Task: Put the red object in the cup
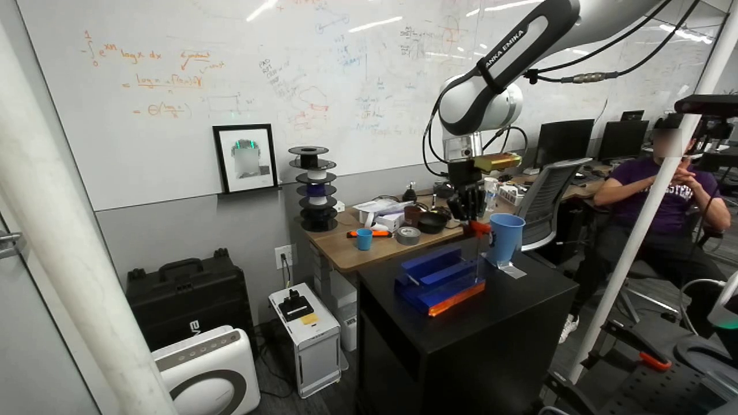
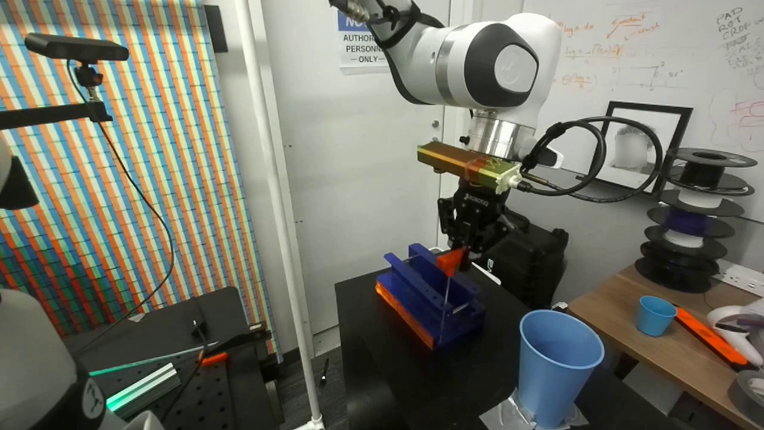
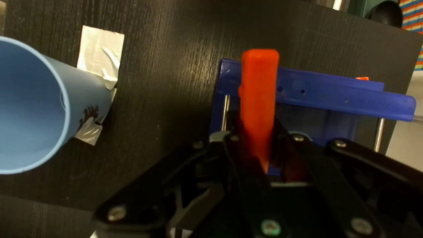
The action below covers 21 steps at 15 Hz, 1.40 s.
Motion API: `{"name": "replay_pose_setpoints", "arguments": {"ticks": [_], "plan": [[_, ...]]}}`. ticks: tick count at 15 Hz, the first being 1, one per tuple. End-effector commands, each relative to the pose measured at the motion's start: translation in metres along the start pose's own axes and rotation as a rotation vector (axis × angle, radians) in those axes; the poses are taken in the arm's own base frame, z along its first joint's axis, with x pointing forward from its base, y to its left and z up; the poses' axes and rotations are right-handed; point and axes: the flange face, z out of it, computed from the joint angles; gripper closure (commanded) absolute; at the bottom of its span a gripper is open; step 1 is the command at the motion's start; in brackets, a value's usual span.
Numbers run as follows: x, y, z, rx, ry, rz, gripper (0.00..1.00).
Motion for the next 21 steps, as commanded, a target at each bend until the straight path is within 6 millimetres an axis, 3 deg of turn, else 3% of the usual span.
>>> {"name": "replay_pose_setpoints", "arguments": {"ticks": [1, 7, 11, 14, 17, 21], "plan": [[-0.012, 0.009, -0.030, -0.003, 0.026, -0.001, 0.85], [-0.053, 0.030, -0.081, -0.014, 0.079, 0.051, 0.84], [-0.093, 0.039, -0.121, 0.021, 0.103, 0.089, 0.84], [-0.118, 0.066, -0.146, 0.019, 0.162, 0.164, 0.85], [-0.125, 0.099, -0.152, 0.014, 0.224, 0.227, 0.86], [-0.108, 0.129, -0.139, 0.034, 0.270, 0.282, 0.87]]}}
